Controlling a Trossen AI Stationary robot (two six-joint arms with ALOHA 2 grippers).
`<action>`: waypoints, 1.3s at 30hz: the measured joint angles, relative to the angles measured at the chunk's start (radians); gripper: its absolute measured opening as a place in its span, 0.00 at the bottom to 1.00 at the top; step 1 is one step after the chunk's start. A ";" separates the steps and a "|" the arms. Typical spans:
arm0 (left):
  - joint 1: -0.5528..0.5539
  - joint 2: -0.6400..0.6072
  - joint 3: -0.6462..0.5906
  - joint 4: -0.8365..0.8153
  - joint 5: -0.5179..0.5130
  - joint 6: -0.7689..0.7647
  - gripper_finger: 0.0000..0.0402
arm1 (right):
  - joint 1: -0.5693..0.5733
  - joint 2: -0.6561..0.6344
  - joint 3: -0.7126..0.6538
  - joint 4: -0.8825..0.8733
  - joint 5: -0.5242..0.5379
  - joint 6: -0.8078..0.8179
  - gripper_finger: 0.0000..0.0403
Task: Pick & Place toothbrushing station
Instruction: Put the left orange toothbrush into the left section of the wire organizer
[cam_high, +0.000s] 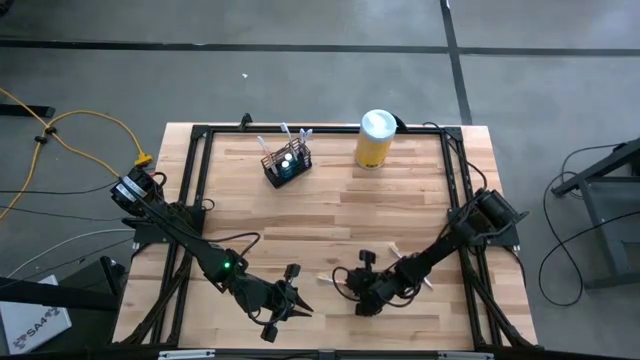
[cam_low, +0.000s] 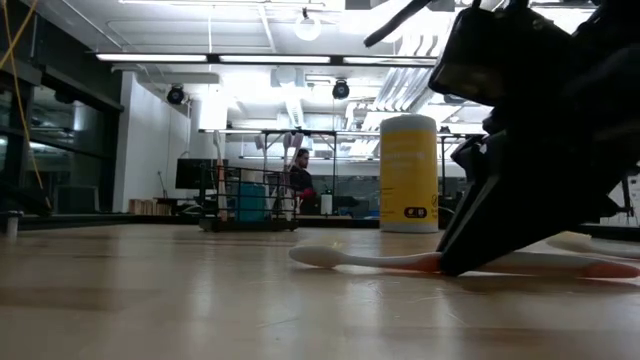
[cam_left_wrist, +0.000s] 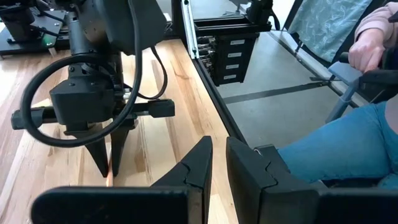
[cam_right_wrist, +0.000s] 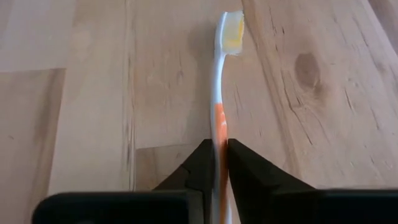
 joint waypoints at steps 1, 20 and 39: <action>0.000 0.000 0.000 0.000 0.000 0.000 0.11 | -0.003 0.000 0.000 0.000 -0.011 -0.001 0.10; 0.000 0.000 0.000 0.000 0.002 0.000 0.11 | -0.067 -0.001 0.000 -0.039 -0.135 -0.049 0.14; 0.000 0.000 0.001 0.000 0.001 -0.019 0.11 | -0.067 -0.001 -0.001 -0.046 -0.109 -0.047 0.03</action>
